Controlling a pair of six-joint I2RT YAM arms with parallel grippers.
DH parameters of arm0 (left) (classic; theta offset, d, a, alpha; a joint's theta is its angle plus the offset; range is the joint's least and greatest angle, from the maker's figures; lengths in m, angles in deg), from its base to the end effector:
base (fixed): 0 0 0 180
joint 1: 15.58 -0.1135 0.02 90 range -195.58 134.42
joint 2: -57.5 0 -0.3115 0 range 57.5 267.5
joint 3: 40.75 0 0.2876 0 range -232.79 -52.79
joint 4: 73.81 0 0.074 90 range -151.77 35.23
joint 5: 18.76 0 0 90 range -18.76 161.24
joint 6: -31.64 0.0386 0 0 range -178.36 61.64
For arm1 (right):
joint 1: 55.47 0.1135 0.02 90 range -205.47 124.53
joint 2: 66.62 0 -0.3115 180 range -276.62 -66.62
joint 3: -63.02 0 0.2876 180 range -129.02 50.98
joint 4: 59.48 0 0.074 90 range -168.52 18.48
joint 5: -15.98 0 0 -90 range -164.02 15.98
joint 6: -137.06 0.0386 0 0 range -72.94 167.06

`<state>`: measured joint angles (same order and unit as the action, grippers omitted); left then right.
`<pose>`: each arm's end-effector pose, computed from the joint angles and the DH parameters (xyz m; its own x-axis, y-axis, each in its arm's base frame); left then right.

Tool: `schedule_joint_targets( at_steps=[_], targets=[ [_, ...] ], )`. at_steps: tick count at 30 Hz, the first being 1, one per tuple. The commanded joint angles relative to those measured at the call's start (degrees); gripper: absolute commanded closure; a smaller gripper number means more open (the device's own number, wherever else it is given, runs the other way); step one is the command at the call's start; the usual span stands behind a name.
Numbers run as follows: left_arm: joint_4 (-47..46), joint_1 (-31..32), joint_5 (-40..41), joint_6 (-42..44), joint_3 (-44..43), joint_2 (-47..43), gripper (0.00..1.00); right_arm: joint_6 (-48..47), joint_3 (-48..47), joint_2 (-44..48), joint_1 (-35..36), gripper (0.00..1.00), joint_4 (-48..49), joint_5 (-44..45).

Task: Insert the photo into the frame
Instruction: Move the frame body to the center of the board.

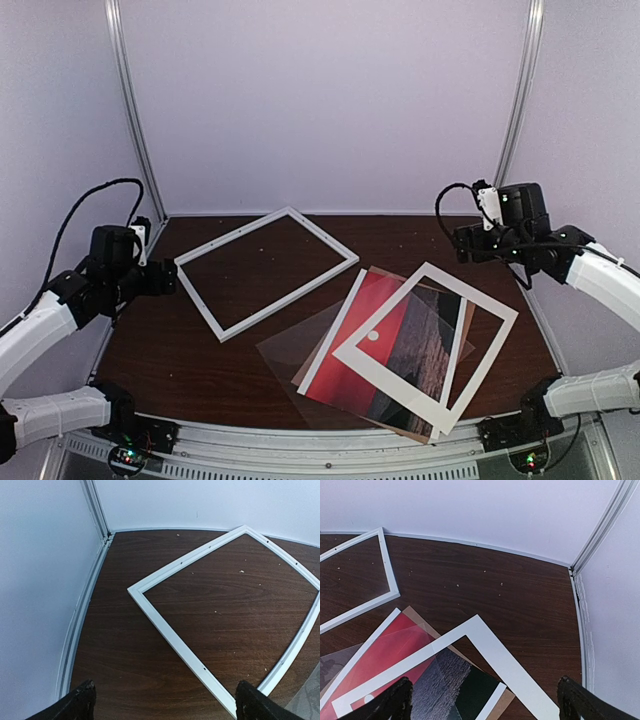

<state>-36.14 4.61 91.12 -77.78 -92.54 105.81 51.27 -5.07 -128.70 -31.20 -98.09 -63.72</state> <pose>0.1839 -0.0536 0.3016 -0.5175 -0.1428 -0.8437 -0.1182 0.9884 -0.0948 0.2348 0.0983 0.3585 -0.5094 -0.1505 -0.8473 -0.2303 0.9725 -0.0342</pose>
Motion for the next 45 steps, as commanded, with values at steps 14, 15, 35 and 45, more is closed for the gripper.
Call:
schedule_joint_targets(
  at_steps=[14,15,35,45],
  targets=[
    [-0.03,-0.59,-0.31,-1.37,-6.46,6.39,0.02,0.79,-1.98,-2.32,0.51,0.00,-1.01,-3.04],
    [0.48,-0.59,-0.74,-1.26,-7.21,6.88,0.02,0.94,-2.24,-2.34,0.51,0.00,-1.36,-3.11],
    [13.03,-2.60,-9.82,10.97,-29.20,28.17,0.03,2.77,-4.33,-3.23,0.76,0.00,-6.66,-5.32],
    [13.84,-9.93,-19.28,15.14,-40.26,45.68,0.02,3.22,-4.35,-6.06,1.13,0.00,-7.09,-6.86]
  ],
)
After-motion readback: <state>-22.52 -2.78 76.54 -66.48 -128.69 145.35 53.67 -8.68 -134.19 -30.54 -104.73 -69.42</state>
